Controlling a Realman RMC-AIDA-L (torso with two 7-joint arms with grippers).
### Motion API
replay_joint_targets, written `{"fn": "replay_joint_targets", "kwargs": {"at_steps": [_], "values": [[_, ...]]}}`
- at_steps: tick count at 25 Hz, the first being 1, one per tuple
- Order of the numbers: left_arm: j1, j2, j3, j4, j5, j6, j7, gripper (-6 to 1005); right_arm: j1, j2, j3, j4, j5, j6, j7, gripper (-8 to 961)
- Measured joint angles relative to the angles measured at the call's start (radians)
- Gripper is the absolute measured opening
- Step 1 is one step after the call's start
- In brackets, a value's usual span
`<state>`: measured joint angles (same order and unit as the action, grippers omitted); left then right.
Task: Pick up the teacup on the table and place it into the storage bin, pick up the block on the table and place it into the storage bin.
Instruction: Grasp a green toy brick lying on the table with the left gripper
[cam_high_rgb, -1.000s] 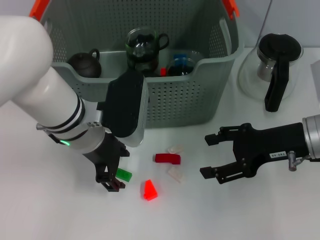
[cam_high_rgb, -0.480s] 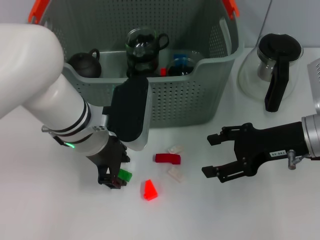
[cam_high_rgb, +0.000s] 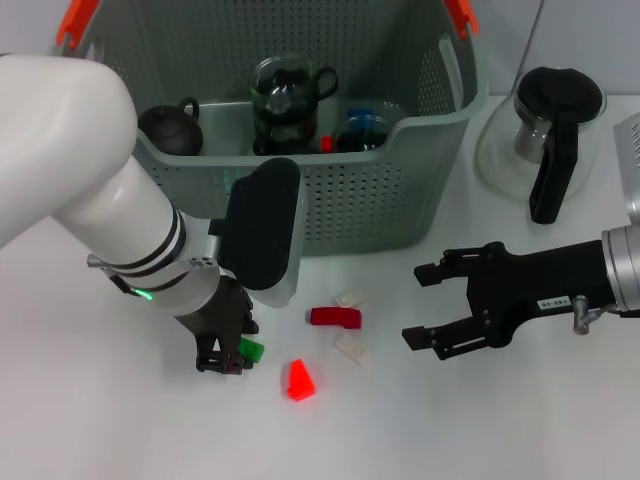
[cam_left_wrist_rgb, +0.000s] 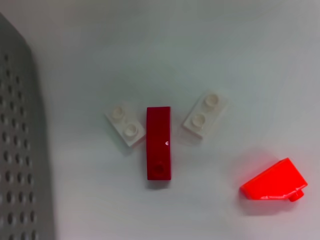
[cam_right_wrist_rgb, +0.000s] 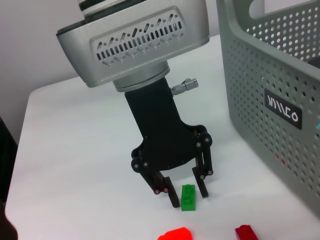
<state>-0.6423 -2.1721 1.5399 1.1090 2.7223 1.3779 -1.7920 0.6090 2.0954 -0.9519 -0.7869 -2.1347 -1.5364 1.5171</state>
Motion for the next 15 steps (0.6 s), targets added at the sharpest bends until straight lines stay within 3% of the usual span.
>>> {"fn": "replay_joint_targets", "kwargs": {"at_steps": [15], "values": [[-0.005, 0.0, 0.0, -0.011, 0.001, 0.001, -0.008, 286, 0.005, 0.0, 0.002, 0.007, -0.001, 0.013, 0.0, 915]]}}
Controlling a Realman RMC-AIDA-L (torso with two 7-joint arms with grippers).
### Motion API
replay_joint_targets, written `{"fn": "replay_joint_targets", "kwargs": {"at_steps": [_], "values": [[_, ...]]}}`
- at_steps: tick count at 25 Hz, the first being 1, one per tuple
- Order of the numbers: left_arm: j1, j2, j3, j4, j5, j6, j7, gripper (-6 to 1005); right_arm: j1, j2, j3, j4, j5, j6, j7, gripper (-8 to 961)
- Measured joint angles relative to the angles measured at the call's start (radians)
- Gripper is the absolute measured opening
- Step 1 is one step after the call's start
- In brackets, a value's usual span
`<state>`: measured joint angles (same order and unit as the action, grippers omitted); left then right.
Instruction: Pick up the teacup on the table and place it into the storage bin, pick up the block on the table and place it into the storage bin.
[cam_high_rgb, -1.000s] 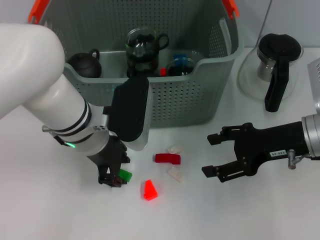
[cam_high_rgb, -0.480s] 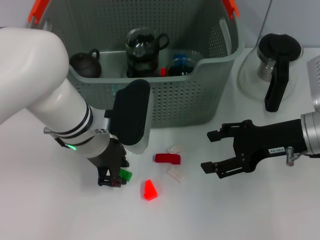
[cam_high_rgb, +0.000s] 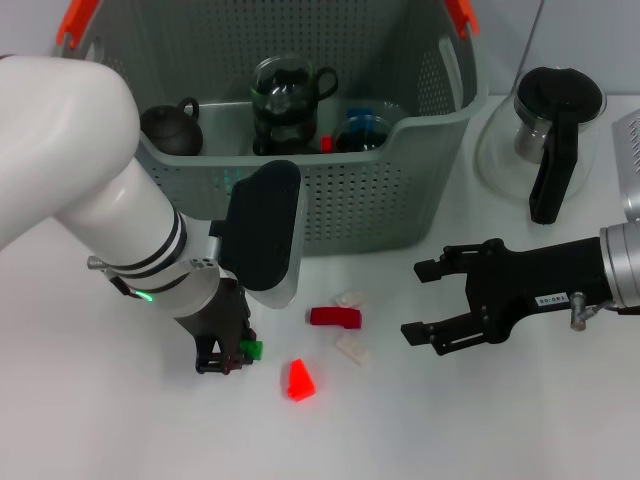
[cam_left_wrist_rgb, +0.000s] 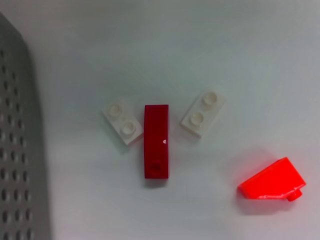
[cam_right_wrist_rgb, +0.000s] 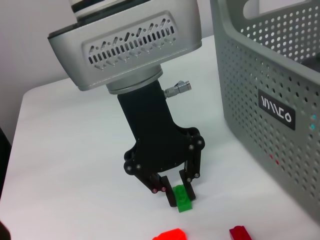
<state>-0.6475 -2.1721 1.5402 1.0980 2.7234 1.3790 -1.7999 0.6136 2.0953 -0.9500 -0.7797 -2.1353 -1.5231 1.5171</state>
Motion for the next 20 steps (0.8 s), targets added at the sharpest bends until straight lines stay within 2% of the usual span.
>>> {"fn": "replay_joint_targets", "kwargs": {"at_steps": [4, 7, 10, 13, 17, 18, 20], "values": [[0.0, 0.0, -0.008, 0.015, -0.008, 0.02, -0.018, 219, 0.0, 0.0, 0.002, 0.0, 0.0, 0.0, 0.0, 915], [0.006, 0.0, -0.076, 0.085, -0.087, 0.114, -0.035, 185, -0.003, -0.002, 0.004, 0.0, 0.0, -0.001, 0.0, 915], [0.002, 0.001, -0.264, 0.153, -0.279, 0.301, -0.051, 186, -0.009, -0.009, 0.01, 0.0, 0.0, -0.003, 0.001, 915], [-0.014, 0.005, -0.473, 0.187, -0.48, 0.422, -0.127, 187, -0.017, -0.016, 0.033, 0.001, 0.0, -0.012, 0.002, 915], [-0.044, 0.023, -0.643, 0.244, -0.572, 0.38, -0.28, 190, -0.032, -0.019, 0.047, 0.001, 0.001, -0.018, 0.002, 915], [-0.053, 0.032, -0.661, 0.251, -0.573, 0.356, -0.297, 190, -0.035, -0.02, 0.047, 0.001, 0.002, -0.019, 0.002, 915], [-0.073, 0.063, -0.671, 0.247, -0.562, 0.241, -0.345, 192, -0.037, -0.019, 0.048, 0.001, 0.002, -0.018, 0.002, 915]]}}
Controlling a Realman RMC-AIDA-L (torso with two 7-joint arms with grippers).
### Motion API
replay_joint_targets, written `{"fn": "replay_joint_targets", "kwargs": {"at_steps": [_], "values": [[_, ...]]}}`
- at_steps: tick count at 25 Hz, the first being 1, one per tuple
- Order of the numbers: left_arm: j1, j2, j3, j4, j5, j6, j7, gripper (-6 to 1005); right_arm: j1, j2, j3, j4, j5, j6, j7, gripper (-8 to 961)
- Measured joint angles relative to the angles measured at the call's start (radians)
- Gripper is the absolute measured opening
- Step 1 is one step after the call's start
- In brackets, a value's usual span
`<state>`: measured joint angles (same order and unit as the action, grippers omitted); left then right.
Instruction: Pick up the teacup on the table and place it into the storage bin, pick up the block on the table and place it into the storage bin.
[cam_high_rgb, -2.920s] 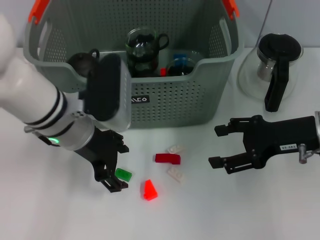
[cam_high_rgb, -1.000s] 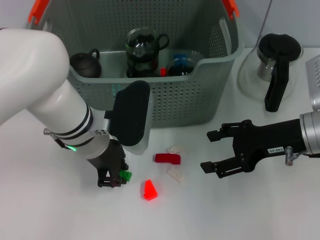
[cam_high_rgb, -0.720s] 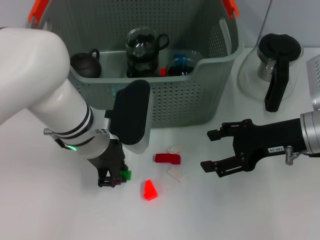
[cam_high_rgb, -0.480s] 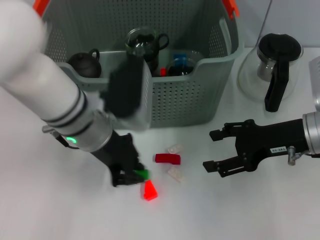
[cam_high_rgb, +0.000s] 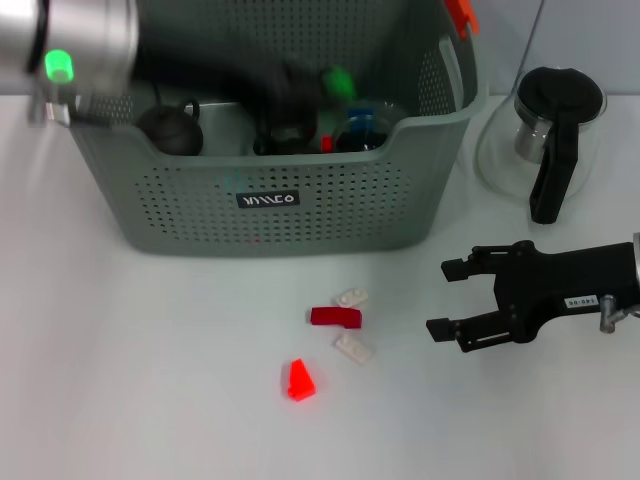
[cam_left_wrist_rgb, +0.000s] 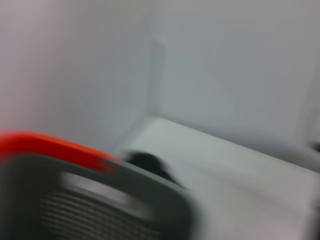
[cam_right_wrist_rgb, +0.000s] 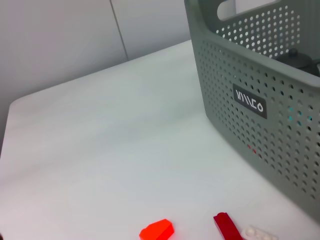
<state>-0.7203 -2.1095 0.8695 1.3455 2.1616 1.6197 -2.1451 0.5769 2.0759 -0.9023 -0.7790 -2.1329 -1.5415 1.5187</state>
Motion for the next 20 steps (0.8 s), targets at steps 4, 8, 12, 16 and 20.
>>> {"fn": "replay_joint_targets", "kwargs": {"at_steps": [4, 8, 12, 16, 20], "values": [[-0.063, 0.058, 0.036, -0.104, 0.107, -0.22, -0.085, 194, -0.001, 0.005, 0.0, -0.001, -0.004, 0.0, 0.0, 915], [-0.122, 0.071, 0.044, -0.244, 0.217, -0.357, -0.099, 221, -0.001, 0.009, -0.002, -0.006, -0.004, 0.0, 0.0, 915], [-0.121, 0.047, 0.05, -0.224, 0.248, -0.388, -0.092, 320, 0.0, 0.01, -0.002, -0.006, -0.005, -0.001, 0.0, 915], [-0.089, 0.029, 0.043, -0.077, 0.232, -0.299, -0.104, 419, 0.0, 0.006, 0.0, -0.006, -0.005, -0.004, 0.0, 915], [-0.037, 0.013, 0.053, 0.122, 0.158, -0.101, -0.068, 594, 0.001, 0.0, 0.001, -0.001, -0.005, -0.003, 0.0, 915]]}}
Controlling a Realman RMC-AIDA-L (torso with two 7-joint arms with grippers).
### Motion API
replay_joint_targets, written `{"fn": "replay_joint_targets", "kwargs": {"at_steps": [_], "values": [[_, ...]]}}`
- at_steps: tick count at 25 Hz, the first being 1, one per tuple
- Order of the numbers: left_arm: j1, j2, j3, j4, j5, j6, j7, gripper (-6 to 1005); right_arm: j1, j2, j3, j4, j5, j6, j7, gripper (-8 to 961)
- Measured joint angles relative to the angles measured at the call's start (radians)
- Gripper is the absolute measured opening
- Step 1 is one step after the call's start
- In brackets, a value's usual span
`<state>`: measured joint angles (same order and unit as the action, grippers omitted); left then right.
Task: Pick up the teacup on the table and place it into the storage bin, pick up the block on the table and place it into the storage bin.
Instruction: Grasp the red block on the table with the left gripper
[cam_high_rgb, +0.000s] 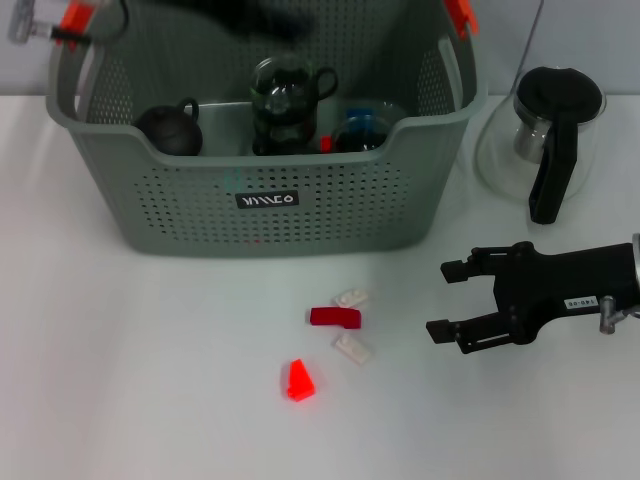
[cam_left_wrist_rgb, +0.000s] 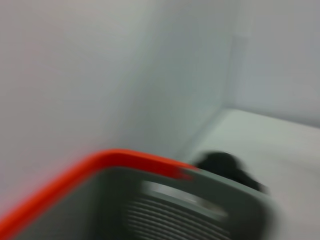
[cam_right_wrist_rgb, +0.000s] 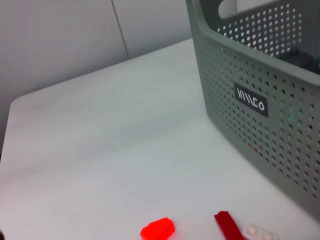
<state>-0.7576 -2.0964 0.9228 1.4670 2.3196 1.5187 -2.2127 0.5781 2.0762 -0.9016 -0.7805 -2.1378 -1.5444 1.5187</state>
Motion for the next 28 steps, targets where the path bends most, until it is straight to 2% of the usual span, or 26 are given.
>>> {"fn": "replay_joint_targets", "kwargs": {"at_steps": [3, 5, 8, 12, 15, 20, 28], "values": [[0.046, -0.019, 0.05, 0.108, -0.04, 0.204, 0.089, 713, 0.0, 0.0, 0.0, 0.0, 0.001, 0.005, 0.0, 915], [0.093, -0.043, 0.117, 0.163, -0.017, 0.301, 0.155, 789, -0.001, -0.001, 0.003, 0.0, 0.001, 0.008, 0.0, 915], [0.182, -0.072, 0.27, 0.218, 0.06, 0.318, 0.178, 882, -0.001, 0.0, 0.009, 0.002, 0.0, 0.014, 0.0, 915], [0.238, -0.079, 0.466, 0.208, 0.149, 0.264, 0.106, 952, -0.004, 0.0, 0.009, 0.004, -0.001, 0.018, 0.012, 915], [0.231, -0.081, 0.599, 0.127, 0.241, 0.19, -0.001, 951, -0.004, 0.0, 0.009, 0.005, -0.002, 0.019, 0.013, 915], [0.16, -0.079, 0.771, -0.046, 0.337, 0.079, -0.199, 951, 0.003, -0.001, 0.008, 0.007, -0.002, 0.021, 0.014, 915], [0.131, -0.081, 0.928, -0.146, 0.403, -0.044, -0.278, 949, 0.01, 0.0, 0.005, 0.007, -0.002, 0.021, 0.01, 914]]}}
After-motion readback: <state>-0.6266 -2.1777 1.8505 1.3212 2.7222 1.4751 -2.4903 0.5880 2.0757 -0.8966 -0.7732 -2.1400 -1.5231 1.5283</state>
